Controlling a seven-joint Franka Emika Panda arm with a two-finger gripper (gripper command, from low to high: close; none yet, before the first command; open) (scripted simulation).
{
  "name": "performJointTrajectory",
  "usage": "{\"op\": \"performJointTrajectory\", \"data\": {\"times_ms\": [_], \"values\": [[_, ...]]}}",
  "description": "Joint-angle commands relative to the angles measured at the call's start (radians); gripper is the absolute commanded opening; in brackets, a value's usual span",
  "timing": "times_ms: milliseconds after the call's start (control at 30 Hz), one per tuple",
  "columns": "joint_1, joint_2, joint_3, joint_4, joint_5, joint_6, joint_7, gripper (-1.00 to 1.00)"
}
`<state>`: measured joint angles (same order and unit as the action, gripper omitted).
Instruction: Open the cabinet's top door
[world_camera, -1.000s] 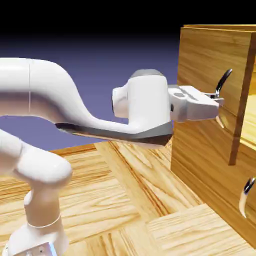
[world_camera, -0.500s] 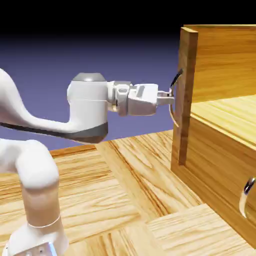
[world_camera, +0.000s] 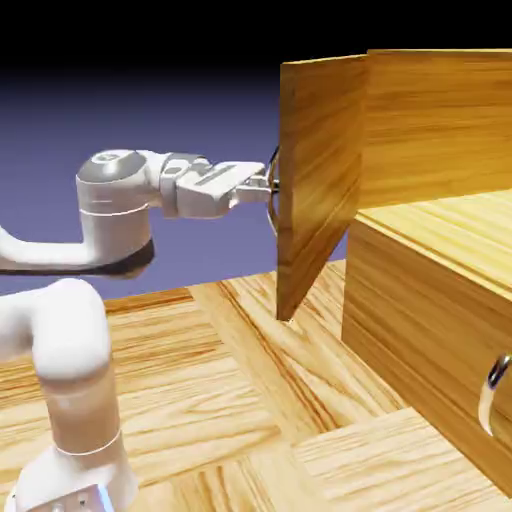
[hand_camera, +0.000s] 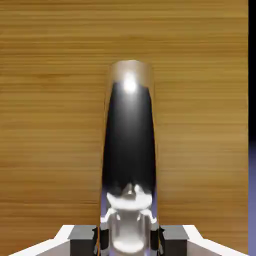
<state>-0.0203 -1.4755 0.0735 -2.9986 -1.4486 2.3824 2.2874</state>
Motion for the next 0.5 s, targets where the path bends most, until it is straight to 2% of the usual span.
{"op": "performJointTrajectory", "data": {"times_ms": [0,233,467], "values": [[0.012,-0.017,0.035,-0.005,0.044,-0.032,-0.014,-1.0],[0.097,-0.073,0.288,0.007,0.316,-0.255,-0.071,-1.0],[0.126,-0.035,0.542,0.1,0.547,-0.48,-0.077,-1.0]]}}
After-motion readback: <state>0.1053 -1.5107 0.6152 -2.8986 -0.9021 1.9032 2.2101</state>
